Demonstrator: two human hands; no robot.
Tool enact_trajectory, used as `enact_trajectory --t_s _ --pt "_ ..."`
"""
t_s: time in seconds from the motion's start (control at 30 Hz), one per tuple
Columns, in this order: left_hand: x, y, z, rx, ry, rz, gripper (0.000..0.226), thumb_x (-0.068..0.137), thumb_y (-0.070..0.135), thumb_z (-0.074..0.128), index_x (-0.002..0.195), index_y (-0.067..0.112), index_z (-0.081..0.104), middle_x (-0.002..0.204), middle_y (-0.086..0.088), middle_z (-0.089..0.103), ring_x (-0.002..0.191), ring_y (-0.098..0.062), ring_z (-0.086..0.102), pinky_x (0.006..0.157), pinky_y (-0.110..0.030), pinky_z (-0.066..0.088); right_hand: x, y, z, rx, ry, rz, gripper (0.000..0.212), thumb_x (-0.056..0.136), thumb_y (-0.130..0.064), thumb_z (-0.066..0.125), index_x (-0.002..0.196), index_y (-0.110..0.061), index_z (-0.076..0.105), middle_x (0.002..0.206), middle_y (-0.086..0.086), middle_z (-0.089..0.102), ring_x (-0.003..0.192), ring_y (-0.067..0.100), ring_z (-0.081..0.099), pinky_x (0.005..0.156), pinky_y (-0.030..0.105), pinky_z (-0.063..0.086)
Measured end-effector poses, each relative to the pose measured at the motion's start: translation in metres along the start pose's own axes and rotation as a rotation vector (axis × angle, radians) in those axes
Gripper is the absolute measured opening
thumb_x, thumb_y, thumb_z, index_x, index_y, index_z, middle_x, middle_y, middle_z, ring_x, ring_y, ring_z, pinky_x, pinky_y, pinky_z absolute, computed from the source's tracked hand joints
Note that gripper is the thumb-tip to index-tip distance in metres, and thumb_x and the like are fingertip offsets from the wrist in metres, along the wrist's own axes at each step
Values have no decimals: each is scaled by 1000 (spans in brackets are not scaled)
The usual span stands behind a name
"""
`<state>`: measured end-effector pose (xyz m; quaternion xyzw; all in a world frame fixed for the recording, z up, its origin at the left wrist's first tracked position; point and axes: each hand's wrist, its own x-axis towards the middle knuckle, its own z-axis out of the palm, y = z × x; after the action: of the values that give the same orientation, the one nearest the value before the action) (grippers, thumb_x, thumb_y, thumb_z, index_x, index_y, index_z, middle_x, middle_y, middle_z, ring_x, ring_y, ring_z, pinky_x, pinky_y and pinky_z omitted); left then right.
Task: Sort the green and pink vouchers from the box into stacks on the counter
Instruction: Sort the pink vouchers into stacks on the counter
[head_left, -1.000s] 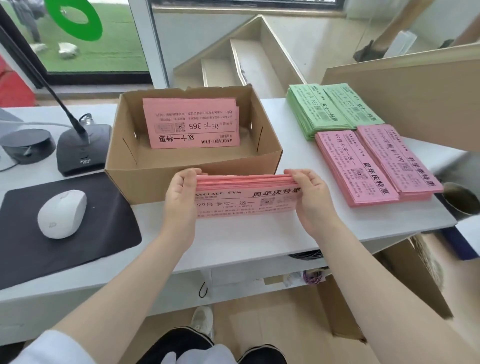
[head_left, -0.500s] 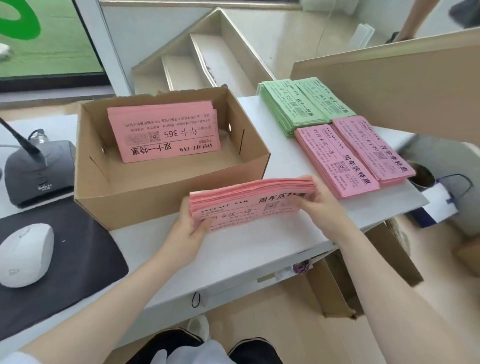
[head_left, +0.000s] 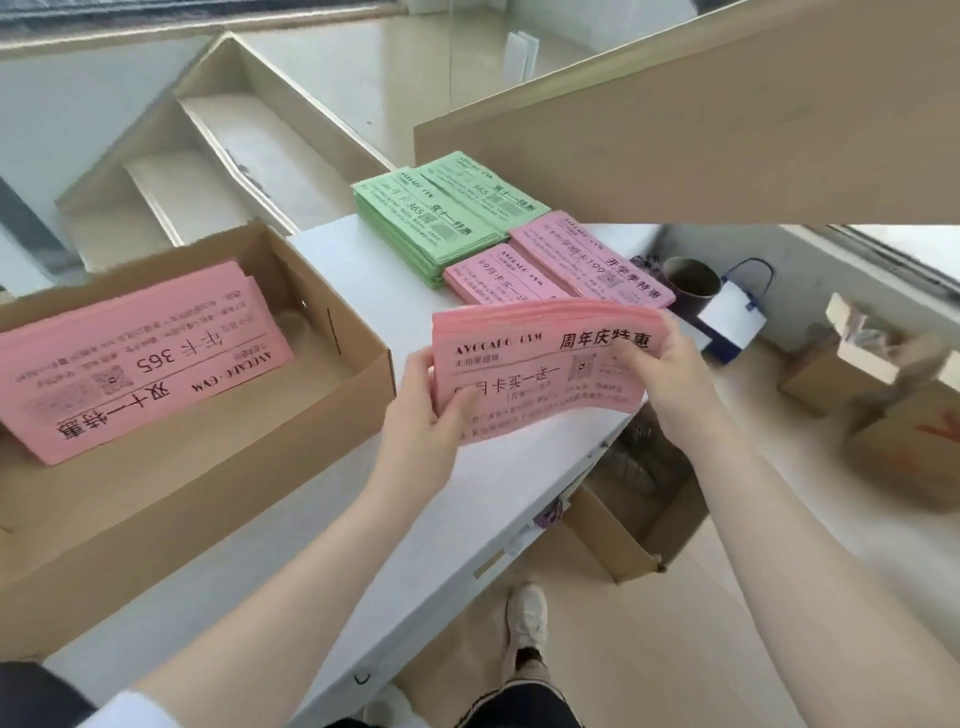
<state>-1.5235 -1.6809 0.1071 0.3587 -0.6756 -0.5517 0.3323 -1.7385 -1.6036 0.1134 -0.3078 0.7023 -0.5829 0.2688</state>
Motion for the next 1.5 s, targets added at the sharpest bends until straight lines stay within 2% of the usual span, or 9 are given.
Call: enact_trajectory --t_s 0.3,0.57,0.77,0.9,1.0,1.1,1.2,1.37,1.5 --pt "126 23 92 -715 67 -235 20 93 3 47 111 11 50 99 -4 67 89 -15 64 87 -30 51 95 6 -57 325 137 341 27 90 -3 54 117 -7 56 98 8 69 88 21 67 65 38 55" --pt "220 23 131 -585 381 -512 14 92 3 52 105 6 54 96 -7 65 81 -17 64 81 -32 56 153 23 -81 197 -59 260 39 82 7 61 112 -15 52 106 9 65 90 22 66 79 42 56" --pt "257 25 136 -561 409 -537 16 89 8 60 102 -1 60 89 -9 66 77 -16 66 75 -25 56 175 27 -93 8 -259 211 37 84 2 62 119 -4 53 112 17 65 96 30 67 83 47 55" --pt "264 18 143 -500 393 -555 11 92 15 57 85 6 59 87 -7 67 78 -18 66 85 -31 54 180 32 -97 -271 -354 107 35 78 -11 71 108 -24 60 104 -2 70 93 19 68 86 43 54" --pt "261 18 147 -423 345 -531 21 95 19 49 111 8 55 106 -7 66 93 -19 63 93 -39 50 179 31 -97 -427 -370 24 33 80 -20 70 109 -30 57 103 -13 65 89 6 63 85 27 50" --pt "245 23 153 -332 334 -493 46 94 19 44 139 14 34 129 0 52 107 -18 55 75 -32 47 185 30 -97 -602 -296 -105 36 88 -24 61 123 -17 55 114 -8 49 109 8 50 95 23 37" --pt "223 24 165 -398 285 -530 39 95 18 41 134 18 39 123 1 57 95 -13 59 64 -27 41 199 29 -92 -509 -343 -2 40 95 -26 48 134 -15 47 126 -8 49 123 10 44 102 27 34" --pt "213 22 186 -361 213 -687 43 91 10 46 134 18 41 129 -2 52 116 -23 51 93 -34 39 223 16 -70 -209 -525 275 31 100 -21 38 129 -16 49 118 2 62 101 16 61 85 31 50" --pt "217 20 191 -470 237 -766 39 91 17 48 130 16 41 118 -4 58 101 -22 58 76 -35 43 233 21 -68 -141 -626 321 32 100 -11 37 128 -18 51 116 7 65 95 19 65 72 30 56"
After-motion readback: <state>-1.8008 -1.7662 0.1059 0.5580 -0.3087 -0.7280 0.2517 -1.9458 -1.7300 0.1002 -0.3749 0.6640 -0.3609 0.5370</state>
